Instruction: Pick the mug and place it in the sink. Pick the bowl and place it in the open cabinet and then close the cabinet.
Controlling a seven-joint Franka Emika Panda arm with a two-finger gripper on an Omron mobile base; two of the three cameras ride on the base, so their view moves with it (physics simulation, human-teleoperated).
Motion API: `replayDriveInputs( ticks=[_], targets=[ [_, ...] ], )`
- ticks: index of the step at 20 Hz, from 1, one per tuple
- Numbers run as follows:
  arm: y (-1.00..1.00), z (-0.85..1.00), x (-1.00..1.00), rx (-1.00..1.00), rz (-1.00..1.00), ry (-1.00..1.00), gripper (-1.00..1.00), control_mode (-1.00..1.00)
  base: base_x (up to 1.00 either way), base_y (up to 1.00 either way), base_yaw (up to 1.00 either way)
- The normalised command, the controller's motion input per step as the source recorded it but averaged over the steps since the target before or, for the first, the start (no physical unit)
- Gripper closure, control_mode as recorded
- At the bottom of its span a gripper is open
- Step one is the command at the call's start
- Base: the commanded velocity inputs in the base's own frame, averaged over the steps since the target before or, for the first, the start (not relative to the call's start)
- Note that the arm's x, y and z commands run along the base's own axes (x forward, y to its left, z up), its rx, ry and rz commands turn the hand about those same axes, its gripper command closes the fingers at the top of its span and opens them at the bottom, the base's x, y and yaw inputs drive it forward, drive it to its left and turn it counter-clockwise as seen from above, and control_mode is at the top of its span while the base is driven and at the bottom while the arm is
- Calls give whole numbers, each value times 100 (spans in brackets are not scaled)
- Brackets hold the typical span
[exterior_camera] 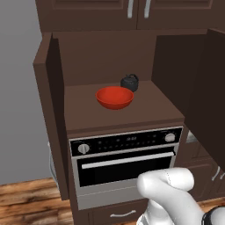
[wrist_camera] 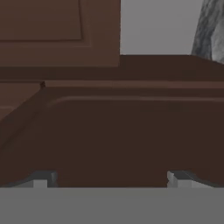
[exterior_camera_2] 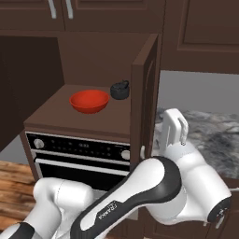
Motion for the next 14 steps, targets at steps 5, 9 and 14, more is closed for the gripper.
replayDriveInputs(
  ticks=[5, 9, 14],
  targets=[
    [0, -15, 51, 0, 12, 0, -100, -100, 0, 0, 0],
    [9, 0, 15, 0, 19, 0, -100, -100, 0, 0, 0],
    [32, 0, 16, 0, 21, 0, -100, -100, 0, 0, 0]
  ],
)
